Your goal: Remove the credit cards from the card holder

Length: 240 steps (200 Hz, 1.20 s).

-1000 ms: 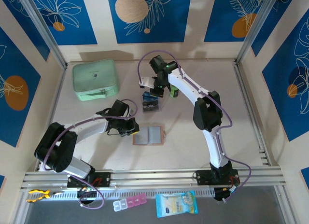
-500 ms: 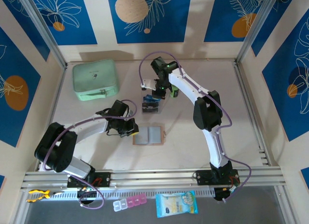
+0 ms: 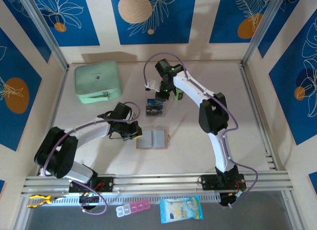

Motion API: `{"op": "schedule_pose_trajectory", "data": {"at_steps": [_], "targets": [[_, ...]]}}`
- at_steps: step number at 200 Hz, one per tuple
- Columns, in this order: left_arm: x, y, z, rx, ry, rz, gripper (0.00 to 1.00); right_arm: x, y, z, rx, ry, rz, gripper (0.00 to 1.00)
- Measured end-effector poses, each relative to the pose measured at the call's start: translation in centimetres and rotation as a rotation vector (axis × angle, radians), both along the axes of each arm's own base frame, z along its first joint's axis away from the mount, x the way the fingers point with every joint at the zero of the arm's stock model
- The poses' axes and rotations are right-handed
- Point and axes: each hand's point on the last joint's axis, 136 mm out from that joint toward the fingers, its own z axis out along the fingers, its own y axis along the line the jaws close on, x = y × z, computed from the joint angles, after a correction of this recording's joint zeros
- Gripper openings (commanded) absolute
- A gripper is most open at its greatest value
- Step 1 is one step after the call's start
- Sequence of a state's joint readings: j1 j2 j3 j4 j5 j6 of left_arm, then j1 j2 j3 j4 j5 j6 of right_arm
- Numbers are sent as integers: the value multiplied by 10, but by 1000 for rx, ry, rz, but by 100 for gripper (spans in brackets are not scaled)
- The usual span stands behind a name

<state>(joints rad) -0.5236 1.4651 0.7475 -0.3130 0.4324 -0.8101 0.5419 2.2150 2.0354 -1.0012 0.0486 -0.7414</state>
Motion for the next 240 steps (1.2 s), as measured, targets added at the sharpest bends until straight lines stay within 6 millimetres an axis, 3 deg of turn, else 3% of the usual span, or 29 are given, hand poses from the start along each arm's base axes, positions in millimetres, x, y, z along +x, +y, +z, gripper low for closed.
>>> {"op": "schedule_pose_trajectory", "data": {"at_steps": [50, 80, 114, 142, 209, 240], "targets": [[2, 1, 8, -6, -29, 4, 11, -23, 2, 20, 87, 27, -207, 19], [0, 4, 7, 4, -40, 5, 10, -59, 19, 25, 177, 82, -372, 19], [-3, 8, 1, 23, -37, 3, 9, -105, 38, 13, 249, 204, -563, 16], [-8, 13, -6, 46, -30, -6, 8, -134, 42, -6, 259, 321, -728, 11], [-18, 20, -18, 66, -5, -6, 6, -169, 50, -28, 265, 554, -969, 10], [-18, 19, -21, 62, -5, -7, 5, -180, 55, -34, 271, 620, -989, 20]]}}
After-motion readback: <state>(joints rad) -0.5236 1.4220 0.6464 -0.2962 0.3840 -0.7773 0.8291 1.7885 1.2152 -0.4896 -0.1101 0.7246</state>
